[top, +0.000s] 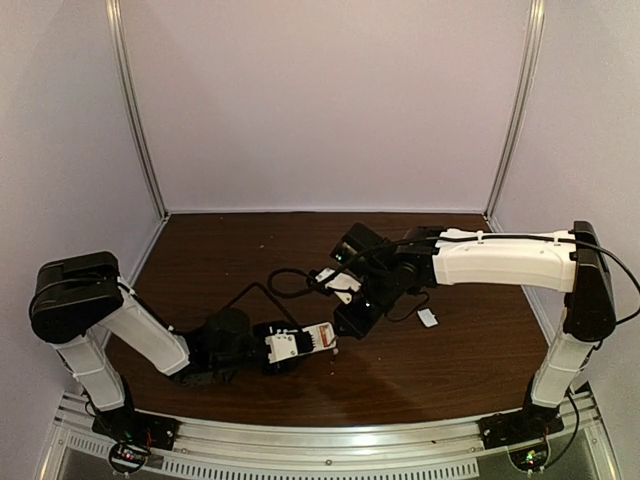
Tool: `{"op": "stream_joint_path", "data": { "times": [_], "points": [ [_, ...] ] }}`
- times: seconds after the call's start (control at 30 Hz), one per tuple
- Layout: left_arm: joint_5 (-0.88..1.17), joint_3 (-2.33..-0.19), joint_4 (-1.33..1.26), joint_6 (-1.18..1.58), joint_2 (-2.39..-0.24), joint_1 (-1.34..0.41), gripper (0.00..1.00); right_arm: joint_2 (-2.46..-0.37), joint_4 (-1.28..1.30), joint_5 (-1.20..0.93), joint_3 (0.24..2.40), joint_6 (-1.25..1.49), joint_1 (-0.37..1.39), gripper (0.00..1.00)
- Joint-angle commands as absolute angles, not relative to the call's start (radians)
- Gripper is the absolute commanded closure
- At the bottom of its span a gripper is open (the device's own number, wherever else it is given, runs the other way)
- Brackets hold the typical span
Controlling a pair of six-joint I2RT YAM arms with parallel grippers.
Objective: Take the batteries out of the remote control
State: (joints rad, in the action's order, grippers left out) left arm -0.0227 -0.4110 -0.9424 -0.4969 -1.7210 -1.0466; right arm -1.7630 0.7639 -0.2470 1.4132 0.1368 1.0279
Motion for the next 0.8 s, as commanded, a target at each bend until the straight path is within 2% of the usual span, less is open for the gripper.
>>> {"op": "stream_joint_path", "data": {
  "times": [0.0,0.43,0.77],
  "points": [
    [-0.089,-0.449,-1.061,-0.515,-1.737,-1.033,1.0,-1.758,0.844,-0.267,1.409,0.141,1.033,1.0],
    [-0.091,-0.448,-1.063,-0.512,-1.742,-1.033,1.0,-1.722,0.797,-0.197,1.4,0.154,1.028,1.0],
    [-0.057,-0.439,-1.079,-0.495,-1.744,-1.033,1.0,-1.588,0.65,-0.106,1.269,0.2,1.026,1.0]
  ]
}}
